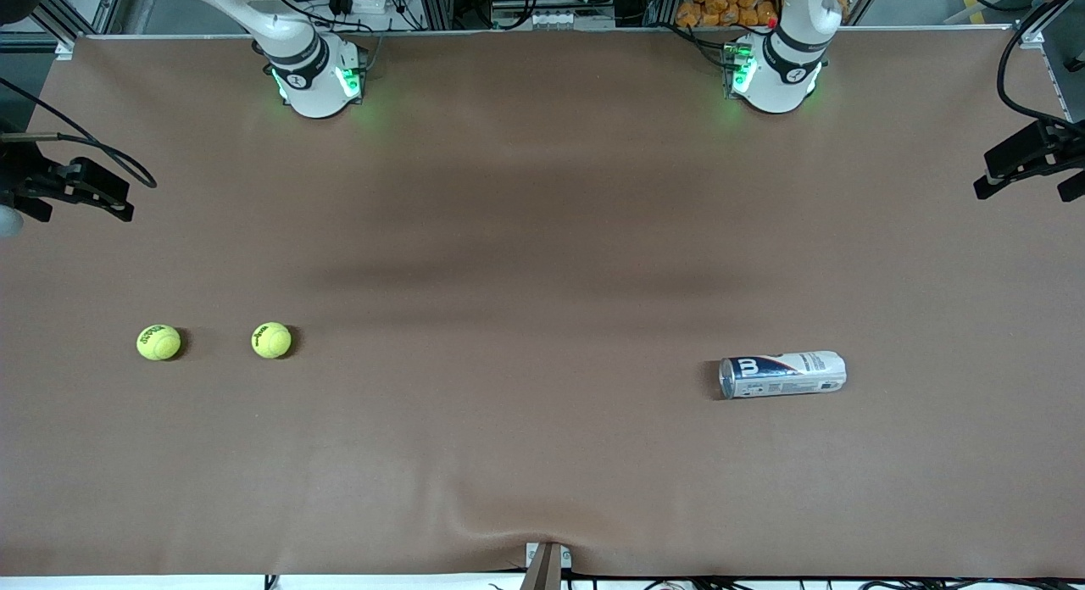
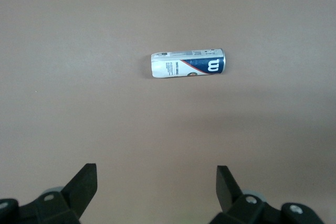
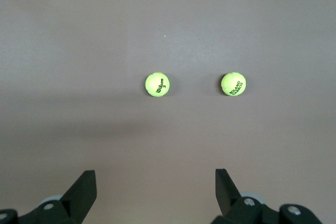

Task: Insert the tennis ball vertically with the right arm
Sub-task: 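Move the left gripper out toward the Wilson can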

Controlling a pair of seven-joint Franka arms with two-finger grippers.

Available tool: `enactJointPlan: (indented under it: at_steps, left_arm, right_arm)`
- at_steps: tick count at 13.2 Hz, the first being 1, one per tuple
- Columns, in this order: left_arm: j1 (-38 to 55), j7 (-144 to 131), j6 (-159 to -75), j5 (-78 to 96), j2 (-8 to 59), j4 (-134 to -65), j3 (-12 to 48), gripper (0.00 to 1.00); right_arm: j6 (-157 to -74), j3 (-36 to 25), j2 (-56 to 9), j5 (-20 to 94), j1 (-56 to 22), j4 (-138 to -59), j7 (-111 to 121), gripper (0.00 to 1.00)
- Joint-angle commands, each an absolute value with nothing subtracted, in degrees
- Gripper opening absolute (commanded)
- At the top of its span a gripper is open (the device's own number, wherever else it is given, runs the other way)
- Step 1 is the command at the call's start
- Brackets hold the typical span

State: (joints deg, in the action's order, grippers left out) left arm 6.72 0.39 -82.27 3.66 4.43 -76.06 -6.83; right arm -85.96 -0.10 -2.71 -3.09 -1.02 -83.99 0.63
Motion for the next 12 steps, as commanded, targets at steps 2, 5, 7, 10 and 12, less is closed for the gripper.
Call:
enactJointPlan:
  at_steps: [2,5,7,10,12]
  left_arm:
    - [7.6,1.2,-81.3,3.8,5.4,-76.6,-6.7,1.00]
    - [7.6,1.5,-81.2,2.6,6.9,-76.6,-6.6,1.00]
    - [7.5,1.5,-81.3,2.5,7.3,-76.6,-6.6,1.00]
    - [7.8,0.9,-81.1,2.5,7.5,-77.1,-6.5,1.00]
    - [7.8,1.5,-80.6,2.5,8.3,-77.3,-6.1,1.00]
  right_arm:
    - [-85.4,0.4,-2.4,-3.0,-0.7,-84.3,0.1,1.00]
    - [-85.3,0.4,-2.4,-3.0,-0.8,-84.4,0.1,1.00]
    - [-85.0,0.4,-2.4,-3.0,-0.7,-84.4,0.1,1.00]
    - [-85.0,0.4,-2.4,-3.0,-0.8,-84.4,0.1,1.00]
    - [-85.0,0.4,-2.4,-3.0,-0.8,-84.4,0.1,1.00]
